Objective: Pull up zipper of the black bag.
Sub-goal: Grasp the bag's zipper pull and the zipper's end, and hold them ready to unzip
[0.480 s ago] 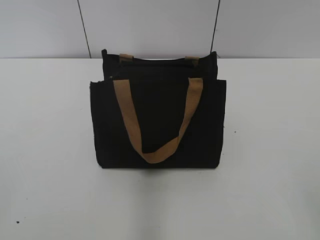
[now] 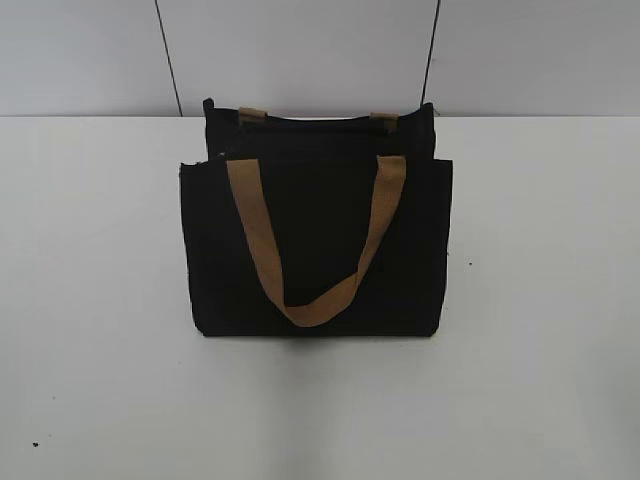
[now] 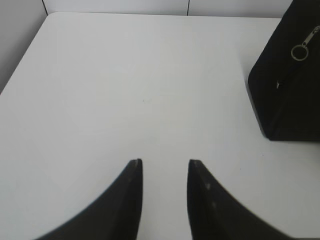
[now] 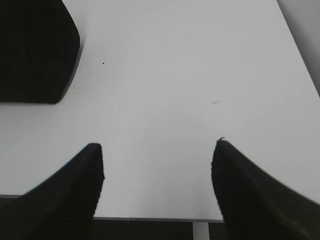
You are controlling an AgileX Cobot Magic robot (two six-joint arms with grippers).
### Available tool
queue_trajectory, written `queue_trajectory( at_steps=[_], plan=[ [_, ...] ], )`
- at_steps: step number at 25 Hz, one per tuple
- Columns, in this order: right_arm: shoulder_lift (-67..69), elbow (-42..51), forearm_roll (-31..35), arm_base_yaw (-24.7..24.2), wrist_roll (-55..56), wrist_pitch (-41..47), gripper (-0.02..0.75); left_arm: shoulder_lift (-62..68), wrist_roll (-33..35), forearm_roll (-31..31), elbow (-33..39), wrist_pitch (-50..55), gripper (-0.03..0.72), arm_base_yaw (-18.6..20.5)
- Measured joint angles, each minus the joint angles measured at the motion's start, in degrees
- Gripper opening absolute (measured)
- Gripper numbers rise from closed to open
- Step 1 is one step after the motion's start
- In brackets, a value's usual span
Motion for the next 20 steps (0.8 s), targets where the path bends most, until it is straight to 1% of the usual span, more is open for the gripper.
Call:
queue_trajectory(
  at_steps=[16,18,20],
  plan=[
    [0.0,0.0,0.0,0.0,0.0,0.0,0.52,0.0,0.0,-0.9,-0.2,-0.6,0.241,0.0],
    [0.0,0.0,0.0,0.0,0.0,0.0,0.52,0.0,0.0,-2.4,-0.9,-3.7,0.26,0.0],
    [0.0,0.0,0.0,0.0,0.0,0.0,0.52,0.0,0.0,-4.1,-1.2,-9.6,0.322,0.0]
  ],
)
